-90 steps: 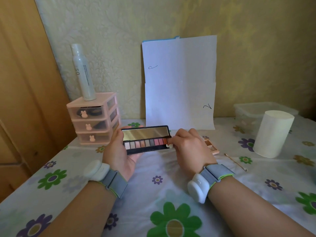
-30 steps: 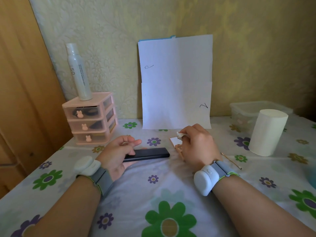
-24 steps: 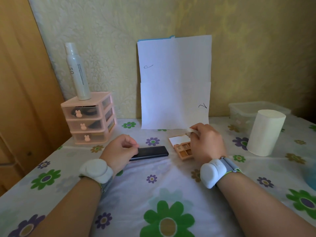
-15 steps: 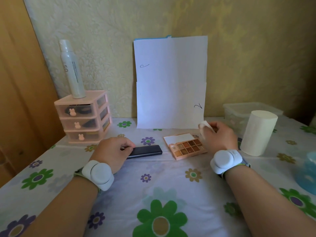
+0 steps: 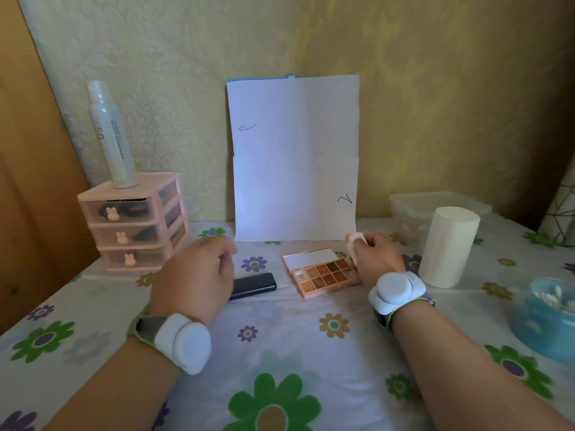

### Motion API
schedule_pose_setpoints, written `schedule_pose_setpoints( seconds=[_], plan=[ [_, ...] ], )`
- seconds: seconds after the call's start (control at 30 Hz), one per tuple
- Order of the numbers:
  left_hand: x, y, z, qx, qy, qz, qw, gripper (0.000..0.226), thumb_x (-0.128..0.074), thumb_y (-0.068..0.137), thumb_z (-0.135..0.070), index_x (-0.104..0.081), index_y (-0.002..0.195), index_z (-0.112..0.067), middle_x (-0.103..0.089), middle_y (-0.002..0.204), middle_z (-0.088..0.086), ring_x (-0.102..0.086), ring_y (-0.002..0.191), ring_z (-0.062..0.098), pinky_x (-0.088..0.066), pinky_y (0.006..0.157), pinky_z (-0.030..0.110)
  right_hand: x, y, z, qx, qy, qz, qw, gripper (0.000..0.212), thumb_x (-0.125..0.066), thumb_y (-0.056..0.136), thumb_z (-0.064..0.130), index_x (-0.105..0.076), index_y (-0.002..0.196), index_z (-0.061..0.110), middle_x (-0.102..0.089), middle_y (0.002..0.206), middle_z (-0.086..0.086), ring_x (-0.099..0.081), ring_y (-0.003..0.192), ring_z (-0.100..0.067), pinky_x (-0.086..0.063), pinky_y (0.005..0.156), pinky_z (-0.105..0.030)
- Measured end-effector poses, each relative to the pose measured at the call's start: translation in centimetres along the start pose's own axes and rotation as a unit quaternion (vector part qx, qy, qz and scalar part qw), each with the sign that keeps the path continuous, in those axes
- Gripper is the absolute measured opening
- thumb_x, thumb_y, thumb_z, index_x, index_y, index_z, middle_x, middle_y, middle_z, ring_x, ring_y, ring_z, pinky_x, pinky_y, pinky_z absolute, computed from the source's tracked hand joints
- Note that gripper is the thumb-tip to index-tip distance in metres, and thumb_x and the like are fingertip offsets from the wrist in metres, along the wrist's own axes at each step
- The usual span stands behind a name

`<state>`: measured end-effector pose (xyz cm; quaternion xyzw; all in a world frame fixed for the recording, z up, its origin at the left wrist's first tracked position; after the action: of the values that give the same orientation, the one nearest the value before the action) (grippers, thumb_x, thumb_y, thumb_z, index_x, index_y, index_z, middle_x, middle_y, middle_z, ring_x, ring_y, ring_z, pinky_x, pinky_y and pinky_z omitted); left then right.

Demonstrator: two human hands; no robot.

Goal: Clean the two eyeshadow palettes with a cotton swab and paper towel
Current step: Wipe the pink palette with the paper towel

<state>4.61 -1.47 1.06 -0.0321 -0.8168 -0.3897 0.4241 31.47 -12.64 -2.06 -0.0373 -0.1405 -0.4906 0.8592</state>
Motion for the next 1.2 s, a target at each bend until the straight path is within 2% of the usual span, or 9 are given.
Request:
schedule_pose_setpoints(
  seconds=[0.17, 0.3, 0.43, 0.57, 0.67, 0.8, 0.93, 1.03, 1.2],
  plan=[
    [-4.1, -2.2, -3.7, 0.027, -0.116, 0.199, 0.973, 0.019, -0.051, 0.102, -0.026, -0.065, 0.112, -0.033, -0.073, 0.103, -0.011, -0.067, 0.092, 0.014, -0.054, 0.091, 0.034, -0.1, 0.6, -0.7, -0.025, 0.042, -0.006, 0.999, 0.028, -0.057, 0.076, 0.055, -0.059, 0.084, 0.029, -0.069, 0.088, 0.0, -0.069, 0.084, -0.027, -0.057, 0.083, -0.051],
    [-5.5, -2.3, -4.0, 0.071, -0.196, 0.253, 0.945, 0.017, -0.05, 0.103, -0.027, -0.065, 0.11, -0.033, -0.073, 0.099, -0.012, -0.071, 0.07, 0.008, -0.053, 0.074, 0.025, -0.1, 0.1, -0.2, -0.019, 0.021, 0.001, 1.0, 0.029, -0.058, 0.077, 0.055, -0.065, 0.084, 0.027, -0.07, 0.085, 0.002, -0.068, 0.081, -0.024, -0.057, 0.081, -0.047],
    [-5.6, -2.0, -3.7, 0.138, -0.251, 0.263, 0.921, 0.013, -0.052, 0.103, -0.027, -0.059, 0.112, -0.033, -0.071, 0.104, -0.012, -0.07, 0.06, 0.005, -0.043, 0.051, 0.019, 0.8, -0.6, 0.8, -0.015, 0.033, -0.033, 0.999, 0.02, -0.059, 0.089, 0.042, -0.062, 0.081, 0.024, -0.066, 0.077, 0.002, -0.06, 0.071, -0.02, -0.047, 0.066, -0.03],
    [-5.4, -2.0, -3.8, 0.172, -0.282, 0.274, 0.903, 0.021, -0.054, 0.1, -0.027, -0.062, 0.12, -0.029, -0.071, 0.107, -0.009, -0.072, 0.062, 0.009, -0.043, 0.047, 0.021, 1.4, -0.1, 0.8, -0.027, 0.027, -0.069, 0.997, 0.021, -0.048, 0.092, 0.043, -0.056, 0.098, 0.024, -0.07, 0.087, -0.01, -0.067, 0.083, -0.032, -0.056, 0.08, -0.045],
    [-5.1, -1.8, -4.0, 0.195, -0.315, 0.29, 0.883, 0.026, -0.055, 0.101, -0.027, -0.06, 0.126, -0.026, -0.071, 0.113, -0.007, -0.074, 0.065, 0.013, -0.044, 0.043, 0.022, 1.1, -0.5, 1.0, -0.034, 0.027, -0.066, 0.997, 0.026, -0.045, 0.092, 0.038, -0.058, 0.102, 0.018, -0.07, 0.093, -0.01, -0.067, 0.085, -0.031, -0.054, 0.08, -0.043],
    [-4.7, -1.6, -4.4, 0.222, -0.352, 0.301, 0.858, 0.027, -0.06, 0.1, -0.023, -0.06, 0.126, -0.021, -0.071, 0.115, -0.002, -0.075, 0.068, 0.019, -0.046, 0.045, 0.026, 0.2, -1.1, 1.6, -0.034, 0.026, -0.021, 0.999, 0.022, -0.048, 0.097, 0.03, -0.057, 0.105, 0.012, -0.063, 0.093, -0.006, -0.061, 0.081, -0.024, -0.047, 0.076, -0.036],
    [-4.7, -1.9, -4.6, 0.301, -0.455, 0.288, 0.787, 0.031, -0.063, 0.097, -0.009, -0.058, 0.127, -0.01, -0.072, 0.112, 0.016, -0.071, 0.062, 0.025, -0.051, 0.051, 0.031, -0.5, 0.3, 0.3, -0.059, 0.072, -0.008, 0.996, 0.018, -0.05, 0.086, 0.03, -0.056, 0.096, 0.016, -0.064, 0.108, -0.015, -0.062, 0.099, -0.037, -0.051, 0.093, -0.05],
    [-5.0, -2.3, -4.9, 0.349, -0.512, 0.263, 0.739, 0.019, -0.057, 0.102, -0.008, -0.057, 0.121, -0.007, -0.072, 0.107, 0.02, -0.07, 0.059, 0.026, -0.06, 0.053, 0.035, -0.5, 1.4, -1.0, -0.067, 0.13, 0.002, 0.989, 0.007, -0.053, 0.075, 0.029, -0.049, 0.076, 0.023, -0.063, 0.102, -0.02, -0.062, 0.106, -0.045, -0.051, 0.092, -0.058],
    [-5.7, -2.9, -5.4, 0.356, -0.564, 0.267, 0.696, 0.032, -0.046, 0.109, -0.022, -0.065, 0.12, 0.001, -0.076, 0.1, 0.021, -0.072, 0.082, 0.031, -0.064, 0.066, 0.036, -0.2, -1.8, 1.3, -0.102, 0.218, 0.037, 0.97, 0.015, -0.046, 0.096, 0.004, -0.052, 0.083, 0.007, -0.06, 0.086, -0.014, -0.061, 0.082, -0.032, -0.056, 0.085, -0.055]
  ],
)
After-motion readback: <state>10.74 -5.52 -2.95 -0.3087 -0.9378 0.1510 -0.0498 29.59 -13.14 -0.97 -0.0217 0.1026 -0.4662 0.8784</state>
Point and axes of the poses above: each hand's wrist, its own y-axis towards the middle knuckle, its own x-axis out of the back of the hand, z = x × y, the point moved 3 cm from there along y, towards the middle knuckle
